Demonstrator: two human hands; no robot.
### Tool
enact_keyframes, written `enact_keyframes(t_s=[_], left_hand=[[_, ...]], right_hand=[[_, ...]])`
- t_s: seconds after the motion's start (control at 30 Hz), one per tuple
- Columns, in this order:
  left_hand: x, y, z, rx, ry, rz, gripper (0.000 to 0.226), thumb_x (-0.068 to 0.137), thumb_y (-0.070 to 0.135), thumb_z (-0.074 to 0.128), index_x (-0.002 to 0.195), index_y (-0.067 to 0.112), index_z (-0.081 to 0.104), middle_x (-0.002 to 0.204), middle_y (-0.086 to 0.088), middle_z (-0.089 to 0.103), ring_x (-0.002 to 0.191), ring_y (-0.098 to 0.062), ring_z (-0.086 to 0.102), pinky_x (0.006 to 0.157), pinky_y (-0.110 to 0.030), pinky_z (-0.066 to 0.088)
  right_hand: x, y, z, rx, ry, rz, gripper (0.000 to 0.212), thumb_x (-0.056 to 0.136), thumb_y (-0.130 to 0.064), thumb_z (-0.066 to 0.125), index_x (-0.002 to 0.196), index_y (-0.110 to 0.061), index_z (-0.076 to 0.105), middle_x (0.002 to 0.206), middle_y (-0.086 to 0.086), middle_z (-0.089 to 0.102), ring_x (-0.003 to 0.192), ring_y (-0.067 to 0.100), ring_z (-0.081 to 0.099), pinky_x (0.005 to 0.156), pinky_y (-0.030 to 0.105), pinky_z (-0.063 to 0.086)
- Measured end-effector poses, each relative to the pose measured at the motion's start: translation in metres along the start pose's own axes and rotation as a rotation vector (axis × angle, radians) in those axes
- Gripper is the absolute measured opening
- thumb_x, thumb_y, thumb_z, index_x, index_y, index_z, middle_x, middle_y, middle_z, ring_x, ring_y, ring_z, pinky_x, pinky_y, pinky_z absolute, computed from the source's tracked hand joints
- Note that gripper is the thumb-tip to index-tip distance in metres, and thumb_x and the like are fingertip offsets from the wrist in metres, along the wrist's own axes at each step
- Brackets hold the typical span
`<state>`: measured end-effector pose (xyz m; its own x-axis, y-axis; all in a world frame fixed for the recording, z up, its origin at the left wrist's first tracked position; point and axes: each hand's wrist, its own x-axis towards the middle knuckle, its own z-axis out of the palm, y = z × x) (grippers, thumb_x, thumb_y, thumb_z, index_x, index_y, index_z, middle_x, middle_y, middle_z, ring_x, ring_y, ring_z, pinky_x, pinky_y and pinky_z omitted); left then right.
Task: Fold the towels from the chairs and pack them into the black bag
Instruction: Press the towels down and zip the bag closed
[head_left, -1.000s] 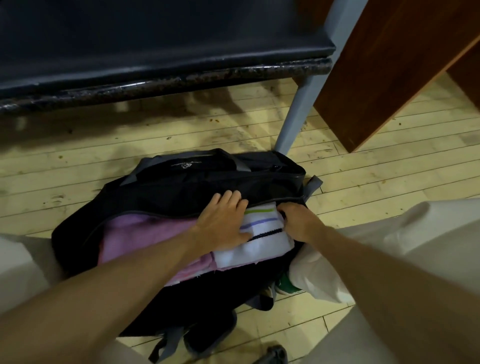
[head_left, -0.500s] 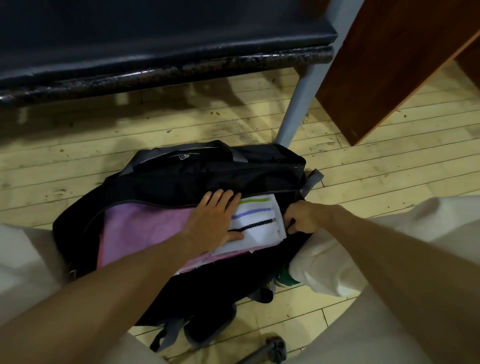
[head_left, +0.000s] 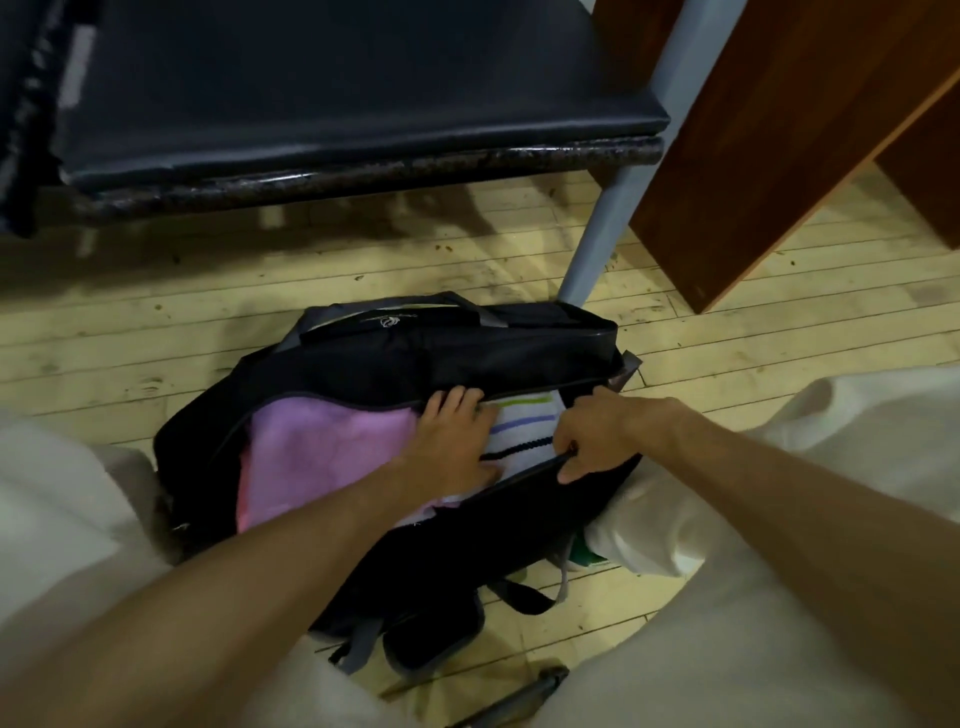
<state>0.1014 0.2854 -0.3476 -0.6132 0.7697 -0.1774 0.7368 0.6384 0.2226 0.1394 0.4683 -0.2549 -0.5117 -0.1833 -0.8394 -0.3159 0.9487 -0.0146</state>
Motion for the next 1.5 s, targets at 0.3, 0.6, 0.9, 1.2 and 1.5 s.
enact_keyframes(t_s=[0.3, 0.6, 0.9, 1.2, 1.5], left_hand=[[-0.062, -0.015, -0.032, -0.193, -0.161, 0.065, 0.023, 0.093, 0.020, 0.048, 0.107, 0.016, 0.065, 0.110, -0.003, 0.062, 0.099, -0.020, 0.056, 0.086, -0.033, 0.046], [-0.092, -0.023, -0.057, -0.976, -0.206, -0.295, 0.053, 0.079, -0.020, 0.047, 0.113, 0.016, 0.066, 0.116, -0.008, 0.066, 0.102, -0.008, 0.062, 0.091, -0.021, 0.047], [-0.122, -0.039, -0.076, -0.286, -0.711, -0.154, 0.043, 0.093, 0.046, 0.047, 0.131, 0.027, 0.050, 0.129, 0.002, 0.056, 0.110, -0.016, 0.055, 0.099, -0.033, 0.044], [-0.172, -0.089, -0.100, -0.008, -0.755, -0.167, 0.025, 0.099, 0.030, 0.044, 0.119, 0.021, 0.056, 0.110, 0.001, 0.059, 0.089, -0.013, 0.052, 0.081, -0.025, 0.043], [-0.161, -0.106, -0.081, -0.516, -0.243, -0.420, 0.017, 0.096, 0.026, 0.053, 0.088, 0.021, 0.068, 0.080, 0.012, 0.063, 0.075, 0.000, 0.058, 0.068, -0.013, 0.042]], right_hand=[[0.026, -0.042, -0.006, 0.140, 0.030, -0.257, 0.034, 0.093, -0.024, 0.063, 0.125, -0.015, 0.062, 0.125, 0.001, 0.062, 0.112, 0.021, 0.055, 0.086, 0.022, 0.038], [-0.007, -0.026, -0.050, 0.295, -0.064, -0.283, 0.028, 0.082, -0.015, 0.076, 0.110, -0.012, 0.073, 0.081, -0.023, 0.062, 0.069, -0.013, 0.055, 0.061, -0.002, 0.037], [-0.011, -0.024, -0.054, 0.225, -0.179, -0.160, 0.027, 0.080, -0.021, 0.077, 0.106, -0.020, 0.074, 0.084, -0.025, 0.061, 0.079, -0.006, 0.054, 0.076, 0.009, 0.043], [0.010, -0.056, -0.078, 0.227, -0.234, -0.100, 0.010, 0.093, -0.025, 0.063, 0.084, -0.021, 0.062, 0.088, 0.001, 0.060, 0.076, 0.014, 0.057, 0.072, 0.029, 0.050], [0.060, -0.118, -0.078, 0.466, 0.365, -0.010, 0.032, 0.100, -0.039, 0.044, 0.096, -0.016, 0.065, 0.103, 0.006, 0.064, 0.097, 0.022, 0.060, 0.079, 0.032, 0.046]])
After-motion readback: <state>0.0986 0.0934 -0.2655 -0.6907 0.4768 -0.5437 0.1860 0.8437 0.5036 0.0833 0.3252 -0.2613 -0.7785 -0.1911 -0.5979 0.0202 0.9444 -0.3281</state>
